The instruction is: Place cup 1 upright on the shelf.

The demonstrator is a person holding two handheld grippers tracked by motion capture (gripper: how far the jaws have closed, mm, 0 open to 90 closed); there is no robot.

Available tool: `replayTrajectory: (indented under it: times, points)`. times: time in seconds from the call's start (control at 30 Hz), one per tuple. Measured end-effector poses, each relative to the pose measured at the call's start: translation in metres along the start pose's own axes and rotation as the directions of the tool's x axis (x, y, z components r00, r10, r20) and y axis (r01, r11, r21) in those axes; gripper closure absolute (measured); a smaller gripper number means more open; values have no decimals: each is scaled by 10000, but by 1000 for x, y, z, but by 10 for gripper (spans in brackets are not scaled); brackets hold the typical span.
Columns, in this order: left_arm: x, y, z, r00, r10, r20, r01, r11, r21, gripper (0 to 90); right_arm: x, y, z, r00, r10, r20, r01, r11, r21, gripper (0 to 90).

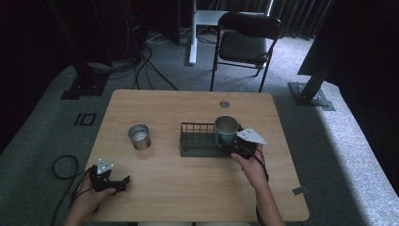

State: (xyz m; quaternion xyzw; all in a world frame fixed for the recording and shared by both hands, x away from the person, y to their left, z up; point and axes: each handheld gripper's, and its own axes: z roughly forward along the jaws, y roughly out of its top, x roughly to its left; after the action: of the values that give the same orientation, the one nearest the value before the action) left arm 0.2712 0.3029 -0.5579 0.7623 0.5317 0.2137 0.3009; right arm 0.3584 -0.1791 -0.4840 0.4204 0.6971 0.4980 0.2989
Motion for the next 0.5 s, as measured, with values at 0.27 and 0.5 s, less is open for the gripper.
replayTrajectory:
  times: [0.27, 0.5]
  points:
    - [0, 0, 0, 10000, -1, -1, 1, 10000, 1, 2, 2, -5, -16, 10000, -78, -39, 77, 10000, -37, 119]
    - [0, 0, 0, 10000, -3, 0, 3, 10000, -4, 2, -5, -10, -27, 10000, -28, -58, 29, 9999, 121, 118]
